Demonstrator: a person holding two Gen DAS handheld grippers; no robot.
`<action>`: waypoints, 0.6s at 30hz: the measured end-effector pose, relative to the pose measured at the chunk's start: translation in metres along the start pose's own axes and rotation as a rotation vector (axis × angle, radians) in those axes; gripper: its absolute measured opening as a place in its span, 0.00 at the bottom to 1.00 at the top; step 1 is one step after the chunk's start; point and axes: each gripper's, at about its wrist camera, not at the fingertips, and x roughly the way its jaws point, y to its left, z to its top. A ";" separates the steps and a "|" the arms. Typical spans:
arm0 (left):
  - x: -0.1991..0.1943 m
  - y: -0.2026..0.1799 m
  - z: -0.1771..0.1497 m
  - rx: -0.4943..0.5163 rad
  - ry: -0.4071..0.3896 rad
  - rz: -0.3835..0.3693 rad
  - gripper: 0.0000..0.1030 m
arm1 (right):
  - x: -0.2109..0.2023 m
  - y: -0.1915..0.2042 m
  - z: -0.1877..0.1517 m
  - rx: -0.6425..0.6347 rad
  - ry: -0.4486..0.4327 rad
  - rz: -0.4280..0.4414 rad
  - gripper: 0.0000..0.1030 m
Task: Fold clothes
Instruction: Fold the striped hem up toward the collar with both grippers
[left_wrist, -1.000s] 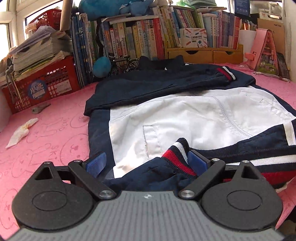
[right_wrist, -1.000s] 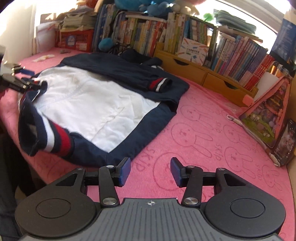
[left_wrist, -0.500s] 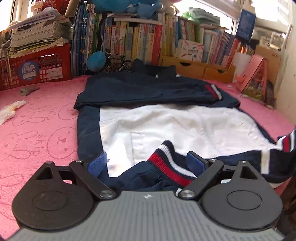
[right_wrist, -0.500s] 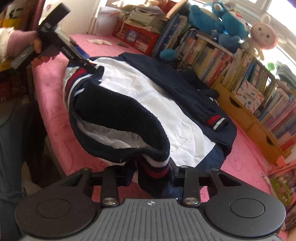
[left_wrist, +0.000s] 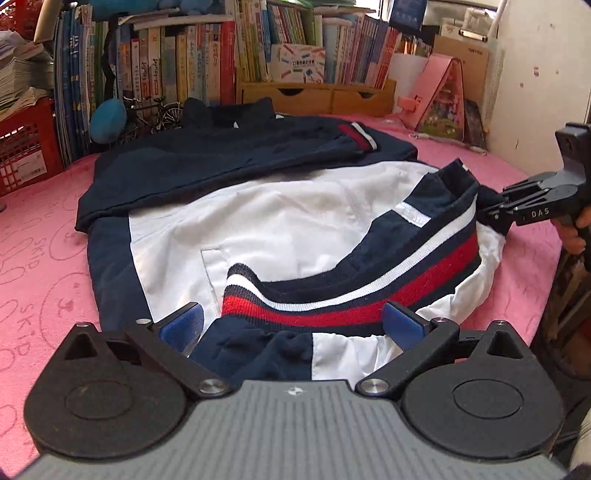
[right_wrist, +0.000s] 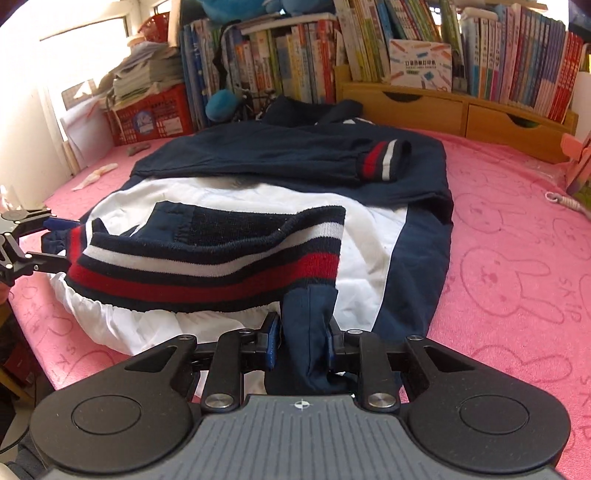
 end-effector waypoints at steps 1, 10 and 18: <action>0.004 0.002 -0.001 -0.013 0.007 0.004 1.00 | 0.000 0.001 -0.002 -0.004 -0.005 -0.005 0.25; -0.062 0.009 0.028 -0.159 -0.266 0.137 0.14 | -0.034 0.019 0.012 -0.065 -0.137 -0.071 0.10; -0.030 0.049 0.148 -0.026 -0.452 0.268 0.15 | -0.026 0.002 0.120 -0.152 -0.337 -0.157 0.10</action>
